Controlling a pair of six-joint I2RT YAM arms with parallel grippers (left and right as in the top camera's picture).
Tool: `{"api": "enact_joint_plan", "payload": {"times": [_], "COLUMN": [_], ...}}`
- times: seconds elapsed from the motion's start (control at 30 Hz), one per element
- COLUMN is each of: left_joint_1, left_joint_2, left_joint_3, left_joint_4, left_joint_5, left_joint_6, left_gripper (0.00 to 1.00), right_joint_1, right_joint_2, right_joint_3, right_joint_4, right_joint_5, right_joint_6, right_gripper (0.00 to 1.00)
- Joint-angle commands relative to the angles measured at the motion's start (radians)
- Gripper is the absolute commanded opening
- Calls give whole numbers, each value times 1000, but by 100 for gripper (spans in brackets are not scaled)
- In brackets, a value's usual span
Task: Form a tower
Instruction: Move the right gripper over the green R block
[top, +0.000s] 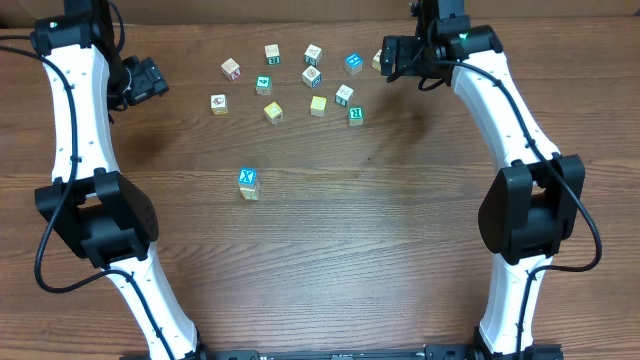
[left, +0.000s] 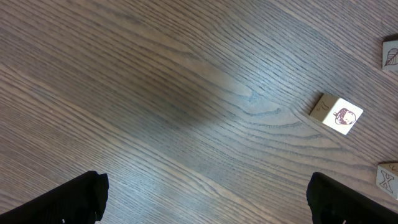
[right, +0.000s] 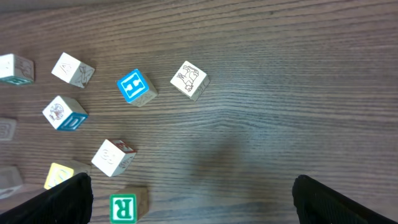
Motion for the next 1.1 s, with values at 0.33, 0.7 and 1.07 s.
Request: {"api": "enact_joint_plan", "payload": {"times": [0.33,0.7,1.07], "left_joint_1": [-9,-9,-9], "left_joint_2": [-6,-6,-6], "left_joint_3": [12,12,12], "left_joint_4": [0,0,0], "left_joint_5": [-2,-2,-2], "left_joint_6": [-11,-10,-11], "left_gripper": [100,100,100], "right_joint_1": [5,57,132], "right_joint_2": [76,146,160], "right_joint_3": [-3,-3,-3], "right_joint_4": [58,60,-55], "right_joint_5": [9,9,2], "right_joint_6": [-44,-44,-44], "right_gripper": [100,100,99]}}
